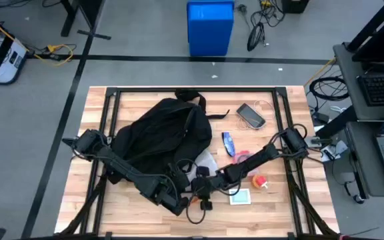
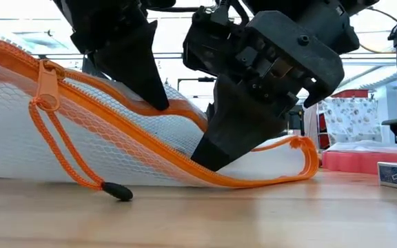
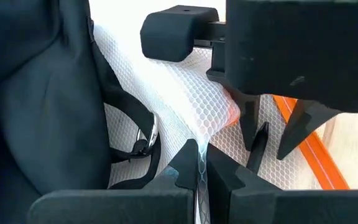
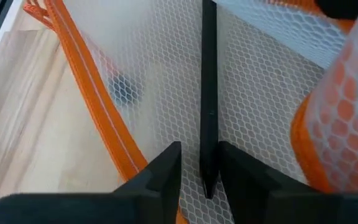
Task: Unpack backpack
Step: Remove the black pen from the orange zip bag
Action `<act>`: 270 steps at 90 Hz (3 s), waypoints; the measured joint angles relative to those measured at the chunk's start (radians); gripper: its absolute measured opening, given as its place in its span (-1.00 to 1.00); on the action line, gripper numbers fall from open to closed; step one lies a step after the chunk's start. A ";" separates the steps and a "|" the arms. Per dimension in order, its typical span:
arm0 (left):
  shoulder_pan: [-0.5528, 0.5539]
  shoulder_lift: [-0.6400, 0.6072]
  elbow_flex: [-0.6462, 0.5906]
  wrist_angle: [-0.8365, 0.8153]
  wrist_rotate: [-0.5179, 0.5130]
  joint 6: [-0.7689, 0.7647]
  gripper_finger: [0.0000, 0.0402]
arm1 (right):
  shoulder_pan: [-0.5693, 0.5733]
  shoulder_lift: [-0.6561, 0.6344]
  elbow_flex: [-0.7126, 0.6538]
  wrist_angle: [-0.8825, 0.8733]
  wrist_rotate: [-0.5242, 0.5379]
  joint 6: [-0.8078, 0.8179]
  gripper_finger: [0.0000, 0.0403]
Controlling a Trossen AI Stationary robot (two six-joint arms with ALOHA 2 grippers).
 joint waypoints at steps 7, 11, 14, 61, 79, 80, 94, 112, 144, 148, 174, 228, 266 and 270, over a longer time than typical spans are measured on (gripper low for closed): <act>0.000 0.000 0.000 0.000 0.000 0.000 -1.00 | 0.000 0.000 0.000 -0.003 0.003 0.000 -0.70; 0.000 0.000 0.000 0.000 0.000 0.000 -1.00 | -0.001 0.000 0.000 -0.007 0.010 0.000 -0.76; 0.000 0.000 0.000 0.000 0.000 0.000 -1.00 | 0.000 0.000 0.000 -0.011 0.021 0.001 -0.79; -0.001 0.000 0.000 0.001 0.000 0.001 -1.00 | -0.001 -0.037 -0.001 -0.068 0.009 -0.001 -0.89; -0.001 0.000 0.000 0.002 0.000 0.007 -1.00 | 0.002 -0.115 0.000 -0.157 -0.004 -0.003 -0.90; -0.001 0.000 0.000 0.002 0.000 0.007 -1.00 | 0.002 -0.119 0.000 -0.165 -0.004 -0.003 -0.90; 0.002 0.000 0.000 -0.001 0.000 0.006 -1.00 | 0.009 -0.191 0.000 -0.311 -0.016 0.011 -0.90; 0.008 -0.001 0.000 -0.012 -0.001 0.002 -1.00 | 0.051 -0.295 0.000 -0.600 -0.092 0.099 -0.90; 0.010 -0.001 0.000 0.000 -0.016 -0.002 -1.00 | 0.148 -0.505 0.000 -0.920 -0.137 0.319 -0.90; 0.011 -0.001 0.000 -0.001 -0.017 -0.002 -1.00 | 0.158 -0.528 0.000 -0.940 -0.137 0.336 -0.90; 0.009 -0.001 0.000 0.000 -0.017 -0.024 -1.00 | 0.189 -0.633 0.000 -1.172 -0.121 0.468 -0.88; 0.004 -0.001 0.000 0.000 -0.019 -0.027 -1.00 | 0.215 -0.649 -0.001 -1.354 0.127 0.677 -0.87; -0.004 -0.001 0.000 0.000 -0.020 -0.027 -1.00 | 0.400 -0.598 -0.002 -1.210 0.130 0.915 -0.87; -0.004 -0.001 0.000 0.001 -0.020 -0.027 -1.00 | 0.422 -0.574 -0.002 -1.194 0.130 0.945 -0.87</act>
